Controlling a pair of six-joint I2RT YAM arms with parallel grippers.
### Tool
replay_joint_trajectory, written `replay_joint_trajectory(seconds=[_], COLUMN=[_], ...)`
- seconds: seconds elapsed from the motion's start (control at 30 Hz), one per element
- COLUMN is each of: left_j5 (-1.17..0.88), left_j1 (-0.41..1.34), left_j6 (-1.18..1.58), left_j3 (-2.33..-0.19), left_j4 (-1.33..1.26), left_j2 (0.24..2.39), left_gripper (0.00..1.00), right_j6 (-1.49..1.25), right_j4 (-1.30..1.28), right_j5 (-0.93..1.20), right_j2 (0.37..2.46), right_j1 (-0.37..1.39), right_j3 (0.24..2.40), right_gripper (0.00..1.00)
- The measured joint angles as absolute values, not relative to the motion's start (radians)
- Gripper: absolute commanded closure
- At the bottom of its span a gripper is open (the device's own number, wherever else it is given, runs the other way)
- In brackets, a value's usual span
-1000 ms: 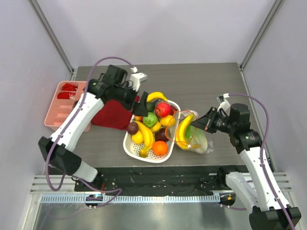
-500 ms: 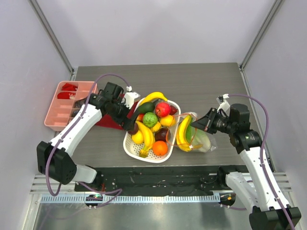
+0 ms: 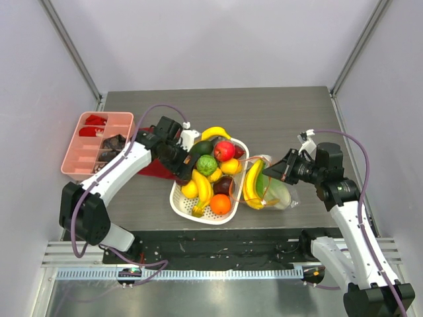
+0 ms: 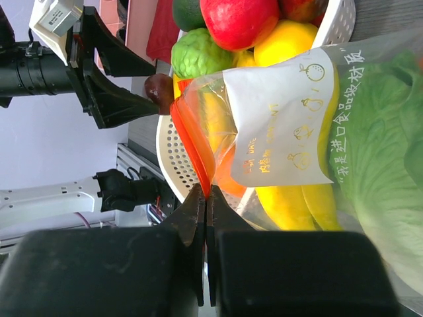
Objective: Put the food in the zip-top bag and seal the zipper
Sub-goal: Pick up the fake fruit from the bin.
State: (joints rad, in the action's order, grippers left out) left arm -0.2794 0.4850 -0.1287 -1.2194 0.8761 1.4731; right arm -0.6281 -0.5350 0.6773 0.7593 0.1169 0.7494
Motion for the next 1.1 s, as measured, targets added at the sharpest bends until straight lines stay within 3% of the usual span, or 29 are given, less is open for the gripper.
replay_joint_trajectory(seconds=[0.13,0.3,0.43,0.5,0.83,1.1], left_j5=[-0.272,-0.263,-0.257,-0.253,-0.314,-0.380], left_j1=[0.500,0.504,0.504,0.504,0.535,0.861], left_j6=[-0.107,-0.100,-0.088,-0.087,-0.069,0.046], left_j3=[-1.203,-1.203,-1.210,-1.227,-1.403,-1.621], left_j4=[0.871,0.871,0.879,0.897,0.962,0.784], left_j2=[1.473,1.473,1.473,1.473,1.446,1.477], left_gripper=[0.29,0.41,0.57,0.59,0.58,0.58], right_j6=[-0.625,-0.625,-0.622,-0.622,-0.622,-0.630], right_j4=[-0.542,-0.547,-0.547,-0.547,-0.547,-0.546], right_j5=[0.677,0.675,0.675,0.675,0.674,0.675], right_j2=[0.760,0.760,0.760,0.760,0.760,0.759], right_j1=[0.117,0.117,0.117,0.117,0.117,0.117], right_j3=[0.749,0.749,0.749,0.749,0.749,0.749], right_gripper=[0.99,0.99,0.99,0.99,0.99,0.99])
